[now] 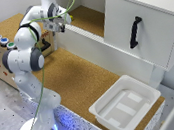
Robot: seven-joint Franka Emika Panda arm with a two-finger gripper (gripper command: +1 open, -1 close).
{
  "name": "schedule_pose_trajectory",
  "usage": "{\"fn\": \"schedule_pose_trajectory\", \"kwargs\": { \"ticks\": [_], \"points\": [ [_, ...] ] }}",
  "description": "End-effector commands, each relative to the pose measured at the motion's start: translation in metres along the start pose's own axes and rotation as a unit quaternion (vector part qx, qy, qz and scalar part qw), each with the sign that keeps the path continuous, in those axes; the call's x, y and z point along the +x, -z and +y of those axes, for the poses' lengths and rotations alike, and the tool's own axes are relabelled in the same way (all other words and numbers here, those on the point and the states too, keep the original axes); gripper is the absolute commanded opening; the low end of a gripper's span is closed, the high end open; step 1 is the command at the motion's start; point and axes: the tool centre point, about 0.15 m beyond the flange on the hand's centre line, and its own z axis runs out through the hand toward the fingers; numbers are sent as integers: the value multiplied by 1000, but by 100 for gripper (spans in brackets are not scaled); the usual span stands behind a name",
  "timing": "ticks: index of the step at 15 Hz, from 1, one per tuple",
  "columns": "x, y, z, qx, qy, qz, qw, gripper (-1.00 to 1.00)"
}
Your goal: Place the purple object on top of the drawer
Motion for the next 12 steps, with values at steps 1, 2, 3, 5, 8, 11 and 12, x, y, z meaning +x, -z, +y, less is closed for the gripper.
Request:
{"fn": "schedule_pose_trajectory", "kwargs": {
  "ticks": [1, 2, 3, 5, 8, 11, 12],
  "points": [
    [-51, 16, -77, 62, 97, 28, 993, -100],
    [-55, 19, -95, 85, 125, 36, 988, -100],
    [-60, 19, -115, 96, 166, 41, 981, -100],
    [-67, 21, -148, 130, 221, 49, 965, -100],
    [-77, 25, -175, 184, 264, 51, 945, -100],
    [-87, 21, -198, 239, 310, 48, 919, -100],
    [-90, 16, -208, 256, 335, 50, 905, -100]
  ]
}}
